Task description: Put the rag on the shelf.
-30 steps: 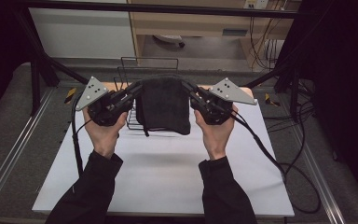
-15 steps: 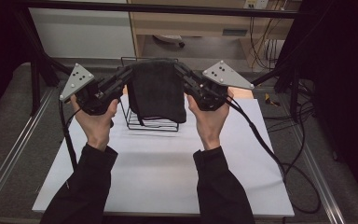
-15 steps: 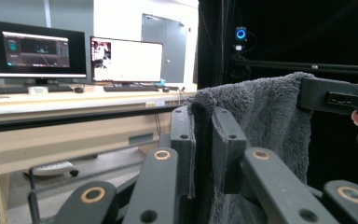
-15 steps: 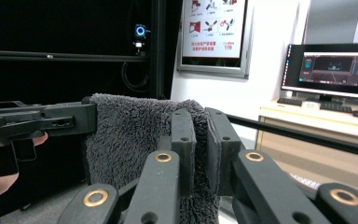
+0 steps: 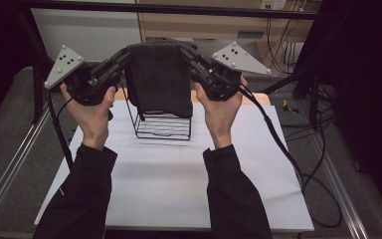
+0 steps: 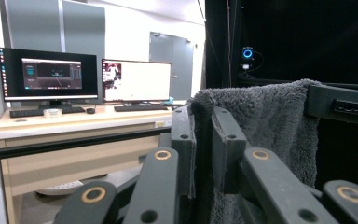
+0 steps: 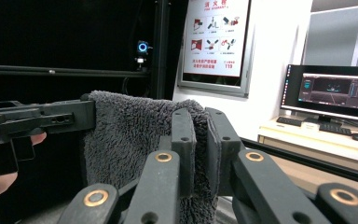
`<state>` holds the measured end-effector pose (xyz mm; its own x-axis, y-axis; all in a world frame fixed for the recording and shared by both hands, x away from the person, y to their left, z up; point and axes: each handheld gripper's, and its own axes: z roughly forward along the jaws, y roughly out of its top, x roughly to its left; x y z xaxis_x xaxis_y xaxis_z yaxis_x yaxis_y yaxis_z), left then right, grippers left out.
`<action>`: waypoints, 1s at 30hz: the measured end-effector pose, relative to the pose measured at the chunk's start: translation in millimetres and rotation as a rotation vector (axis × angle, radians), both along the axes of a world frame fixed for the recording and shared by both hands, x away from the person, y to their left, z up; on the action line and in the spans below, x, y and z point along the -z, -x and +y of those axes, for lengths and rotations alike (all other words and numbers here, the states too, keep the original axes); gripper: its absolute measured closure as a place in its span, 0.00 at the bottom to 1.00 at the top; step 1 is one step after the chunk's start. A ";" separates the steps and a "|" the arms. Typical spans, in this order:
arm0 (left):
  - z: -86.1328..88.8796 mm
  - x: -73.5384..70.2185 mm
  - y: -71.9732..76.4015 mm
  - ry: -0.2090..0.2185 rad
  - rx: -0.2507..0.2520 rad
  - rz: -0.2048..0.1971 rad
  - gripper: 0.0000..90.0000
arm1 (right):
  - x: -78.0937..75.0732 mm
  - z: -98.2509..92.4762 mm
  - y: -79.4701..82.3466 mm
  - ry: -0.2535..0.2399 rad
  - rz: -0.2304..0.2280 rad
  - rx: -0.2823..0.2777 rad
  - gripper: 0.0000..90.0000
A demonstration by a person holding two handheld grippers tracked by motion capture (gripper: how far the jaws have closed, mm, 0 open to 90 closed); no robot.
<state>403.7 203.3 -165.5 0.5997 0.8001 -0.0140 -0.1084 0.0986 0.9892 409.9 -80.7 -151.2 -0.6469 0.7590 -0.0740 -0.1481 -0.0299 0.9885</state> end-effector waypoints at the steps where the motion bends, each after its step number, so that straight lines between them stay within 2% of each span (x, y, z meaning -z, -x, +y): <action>1: 0.2 -2.0 -1.1 0.001 -0.001 -0.001 0.89 | -2.1 0.4 -1.4 -0.001 -0.002 0.002 0.93; 12: 1.1 -20.7 -20.6 -0.023 -0.040 0.003 0.89 | -16.6 7.2 -23.2 -0.013 0.001 0.010 0.93; 18: 2.2 -29.9 -29.3 -0.017 -0.053 0.004 0.89 | -23.1 11.3 -36.6 -0.020 -0.005 0.010 0.93; 24: 3.5 -41.1 -38.2 -0.043 -0.069 -0.004 0.89 | -28.6 13.2 -48.9 -0.042 -0.007 0.001 0.93; 30: 6.8 -50.5 -50.8 -0.038 -0.073 0.009 0.89 | -35.8 15.1 -62.0 -0.054 -0.006 0.003 0.93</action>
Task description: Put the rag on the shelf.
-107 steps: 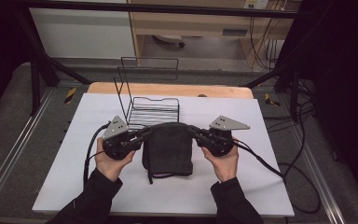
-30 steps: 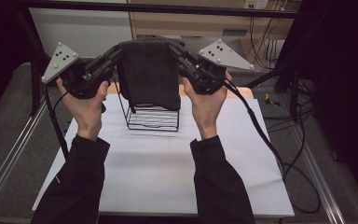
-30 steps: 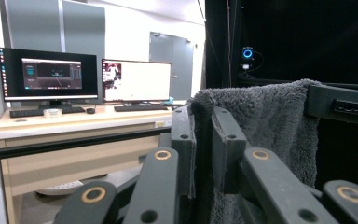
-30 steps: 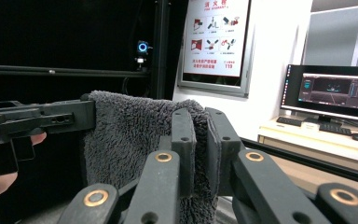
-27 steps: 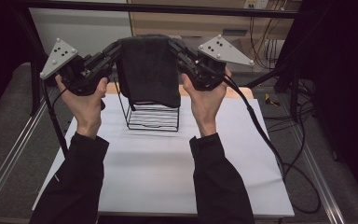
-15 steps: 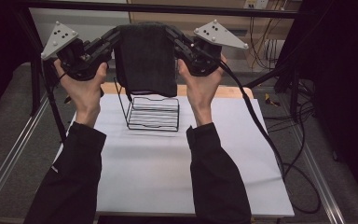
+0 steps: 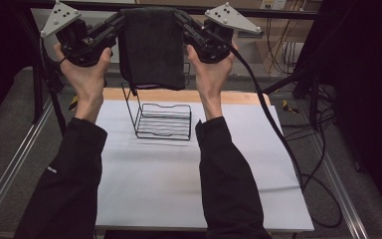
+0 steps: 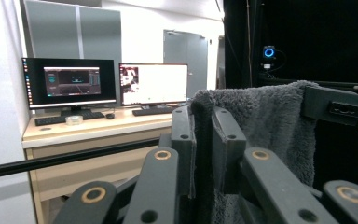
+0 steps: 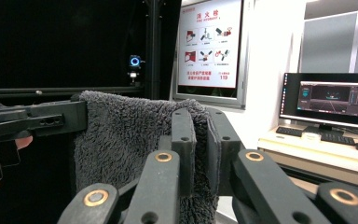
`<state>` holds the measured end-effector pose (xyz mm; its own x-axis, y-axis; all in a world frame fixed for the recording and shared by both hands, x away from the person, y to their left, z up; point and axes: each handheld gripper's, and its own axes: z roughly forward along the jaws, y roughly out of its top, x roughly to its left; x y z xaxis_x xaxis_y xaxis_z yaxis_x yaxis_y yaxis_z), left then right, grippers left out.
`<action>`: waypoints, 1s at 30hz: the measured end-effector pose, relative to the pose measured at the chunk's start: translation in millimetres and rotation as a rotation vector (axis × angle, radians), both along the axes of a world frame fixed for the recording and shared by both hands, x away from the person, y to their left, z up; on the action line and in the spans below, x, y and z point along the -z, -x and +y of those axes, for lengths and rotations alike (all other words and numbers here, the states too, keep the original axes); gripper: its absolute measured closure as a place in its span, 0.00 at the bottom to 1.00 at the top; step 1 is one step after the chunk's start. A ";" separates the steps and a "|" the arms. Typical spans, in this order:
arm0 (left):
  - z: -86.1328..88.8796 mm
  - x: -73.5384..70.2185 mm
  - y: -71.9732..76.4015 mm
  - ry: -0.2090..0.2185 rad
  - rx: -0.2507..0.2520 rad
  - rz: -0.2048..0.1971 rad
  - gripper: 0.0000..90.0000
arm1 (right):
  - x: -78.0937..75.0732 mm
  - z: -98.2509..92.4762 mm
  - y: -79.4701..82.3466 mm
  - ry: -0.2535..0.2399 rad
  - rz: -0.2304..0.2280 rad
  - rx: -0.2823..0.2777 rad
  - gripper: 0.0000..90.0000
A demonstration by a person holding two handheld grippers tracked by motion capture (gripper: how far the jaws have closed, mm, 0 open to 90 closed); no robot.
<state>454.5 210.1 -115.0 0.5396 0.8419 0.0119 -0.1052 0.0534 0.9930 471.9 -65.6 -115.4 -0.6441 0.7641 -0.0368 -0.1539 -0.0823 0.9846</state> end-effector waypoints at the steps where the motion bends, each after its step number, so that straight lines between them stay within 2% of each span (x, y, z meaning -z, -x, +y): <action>1: 0.8 -1.3 -2.5 -0.003 -0.003 0.004 0.89 | -0.9 0.7 -2.0 0.000 0.001 0.000 0.93; 10: 3.6 -5.9 -20.4 0.001 -0.010 0.000 0.89 | -7.7 3.5 -18.5 -0.002 0.005 0.004 0.93; 16: 6.0 -4.7 -38.1 0.008 -0.023 0.023 0.89 | -7.0 7.6 -31.3 0.013 0.019 0.010 0.93; 18: 5.5 -2.5 -42.1 0.015 -0.018 0.026 0.89 | -6.8 7.3 -34.3 0.023 0.021 0.014 0.93; 22: 2.8 5.7 -47.2 0.000 -0.012 0.035 0.89 | -2.8 4.6 -40.2 0.036 0.040 0.024 0.93; 25: 2.8 13.6 -49.1 -0.025 -0.013 0.046 0.89 | 4.3 3.2 -42.6 0.053 0.061 0.029 0.93; 30: 7.5 27.0 -49.8 -0.018 -0.003 0.052 0.89 | 15.3 4.7 -42.7 0.081 0.074 0.026 0.93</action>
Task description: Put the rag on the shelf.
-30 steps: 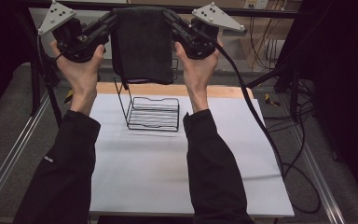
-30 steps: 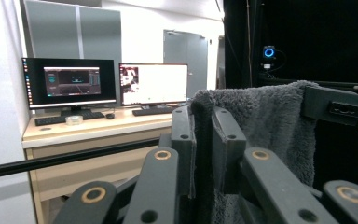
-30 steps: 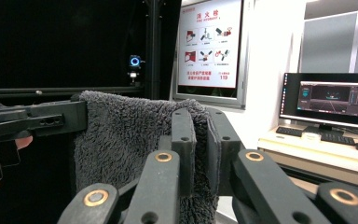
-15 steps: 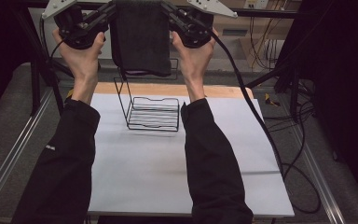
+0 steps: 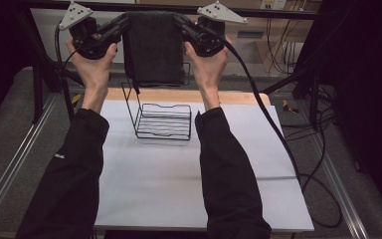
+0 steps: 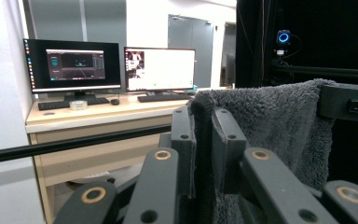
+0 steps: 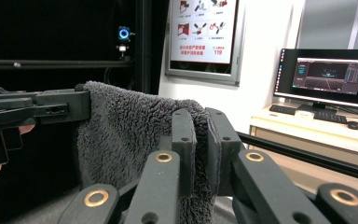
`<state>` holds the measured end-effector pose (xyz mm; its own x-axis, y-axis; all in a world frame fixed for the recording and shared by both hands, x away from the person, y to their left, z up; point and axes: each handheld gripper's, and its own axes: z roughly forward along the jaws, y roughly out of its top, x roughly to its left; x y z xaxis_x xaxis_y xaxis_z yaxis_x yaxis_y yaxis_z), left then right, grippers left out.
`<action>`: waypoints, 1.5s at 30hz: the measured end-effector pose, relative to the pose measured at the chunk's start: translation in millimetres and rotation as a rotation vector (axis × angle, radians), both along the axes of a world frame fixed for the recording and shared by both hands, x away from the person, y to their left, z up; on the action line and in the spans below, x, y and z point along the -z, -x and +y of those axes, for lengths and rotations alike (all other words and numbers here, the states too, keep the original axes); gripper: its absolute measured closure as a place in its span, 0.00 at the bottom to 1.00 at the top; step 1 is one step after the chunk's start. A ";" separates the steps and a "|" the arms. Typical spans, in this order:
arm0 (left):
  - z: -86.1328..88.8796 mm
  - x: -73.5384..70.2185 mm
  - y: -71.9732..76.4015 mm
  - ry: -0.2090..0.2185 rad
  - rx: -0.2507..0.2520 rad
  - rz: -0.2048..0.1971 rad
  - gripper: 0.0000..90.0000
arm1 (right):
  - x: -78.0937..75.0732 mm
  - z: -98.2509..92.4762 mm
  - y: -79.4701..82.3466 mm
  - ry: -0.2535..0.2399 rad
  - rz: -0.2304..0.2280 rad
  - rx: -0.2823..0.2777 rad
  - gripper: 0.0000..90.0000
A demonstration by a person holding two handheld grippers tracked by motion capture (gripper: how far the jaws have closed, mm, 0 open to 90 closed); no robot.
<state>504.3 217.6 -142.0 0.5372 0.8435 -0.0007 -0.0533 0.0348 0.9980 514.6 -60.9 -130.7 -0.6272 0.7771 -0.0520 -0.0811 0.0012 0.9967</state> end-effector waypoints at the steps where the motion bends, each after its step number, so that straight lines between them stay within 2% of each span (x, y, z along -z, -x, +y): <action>1: 1.3 2.1 0.5 0.000 0.004 0.002 0.89 | 1.2 0.5 0.8 0.006 0.001 -0.002 0.93; 15: 4.8 32.8 3.2 -0.037 0.024 0.040 0.89 | 29.4 1.1 2.6 0.073 0.058 -0.001 0.93; 22: 3.2 45.1 3.1 -0.053 0.035 0.059 0.89 | 41.0 -1.4 2.1 0.087 0.085 -0.006 0.93; 27: 5.5 52.6 5.8 -0.051 0.050 0.058 0.89 | 47.4 -3.3 3.5 0.097 0.094 -0.019 0.93; 39: 11.1 55.6 21.7 -0.053 0.068 0.021 0.89 | 47.2 -4.4 19.6 0.130 0.057 -0.054 0.93; 45: 10.5 55.1 23.6 -0.053 0.071 0.016 0.90 | 46.5 -5.1 22.6 0.135 0.051 -0.058 0.93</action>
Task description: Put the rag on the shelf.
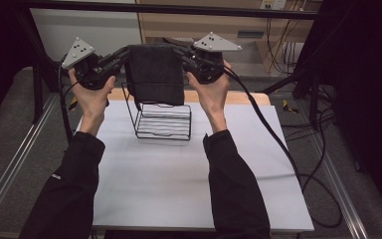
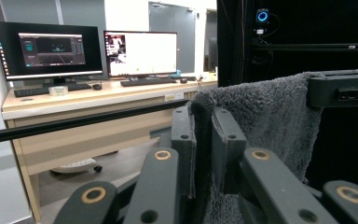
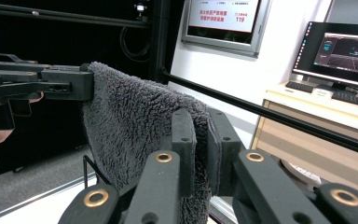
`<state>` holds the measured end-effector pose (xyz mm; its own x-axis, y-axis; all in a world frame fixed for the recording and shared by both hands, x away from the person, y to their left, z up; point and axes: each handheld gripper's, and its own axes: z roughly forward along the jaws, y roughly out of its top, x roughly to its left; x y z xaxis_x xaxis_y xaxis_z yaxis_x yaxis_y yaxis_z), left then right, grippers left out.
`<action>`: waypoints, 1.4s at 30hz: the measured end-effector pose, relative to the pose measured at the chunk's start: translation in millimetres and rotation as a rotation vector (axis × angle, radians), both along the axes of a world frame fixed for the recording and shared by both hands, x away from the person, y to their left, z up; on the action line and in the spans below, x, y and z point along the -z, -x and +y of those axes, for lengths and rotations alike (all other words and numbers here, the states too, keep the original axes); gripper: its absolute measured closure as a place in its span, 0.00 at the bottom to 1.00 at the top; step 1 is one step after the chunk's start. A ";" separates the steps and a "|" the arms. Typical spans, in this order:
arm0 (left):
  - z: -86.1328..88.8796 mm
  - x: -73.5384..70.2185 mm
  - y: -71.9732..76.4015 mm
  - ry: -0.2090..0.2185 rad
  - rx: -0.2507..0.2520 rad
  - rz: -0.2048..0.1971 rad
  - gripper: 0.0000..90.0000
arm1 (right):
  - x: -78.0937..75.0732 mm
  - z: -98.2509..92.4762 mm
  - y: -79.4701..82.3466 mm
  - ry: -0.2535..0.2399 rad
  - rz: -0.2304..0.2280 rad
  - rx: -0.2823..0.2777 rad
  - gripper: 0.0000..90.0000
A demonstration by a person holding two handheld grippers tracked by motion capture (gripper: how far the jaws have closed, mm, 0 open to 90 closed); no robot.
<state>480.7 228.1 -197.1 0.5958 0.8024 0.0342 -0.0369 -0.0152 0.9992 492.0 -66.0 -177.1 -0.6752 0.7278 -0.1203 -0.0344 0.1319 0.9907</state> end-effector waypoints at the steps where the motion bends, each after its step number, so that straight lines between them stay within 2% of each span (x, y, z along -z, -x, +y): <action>1: 0.1 -0.1 0.4 -0.003 -0.001 -0.002 0.90 | 0.0 -0.2 0.1 0.001 -0.001 0.000 0.93; 10: 2.0 1.3 7.0 -0.015 0.007 -0.009 0.90 | 0.5 0.2 6.2 0.011 -0.013 -0.013 0.93; 17: 2.8 5.1 13.9 -0.011 0.013 -0.019 0.90 | 3.2 -0.5 16.3 0.026 -0.028 -0.028 0.93; 23: 4.2 8.2 20.0 -0.025 0.014 -0.025 0.90 | 5.8 0.0 23.4 0.040 -0.040 -0.035 0.93; 34: 6.0 14.7 29.8 -0.023 0.020 -0.026 0.90 | 9.7 1.9 33.3 0.048 -0.030 -0.042 0.93; 42: 6.3 18.3 36.0 -0.037 0.020 -0.039 0.90 | 12.9 1.1 39.7 0.053 -0.035 -0.052 0.93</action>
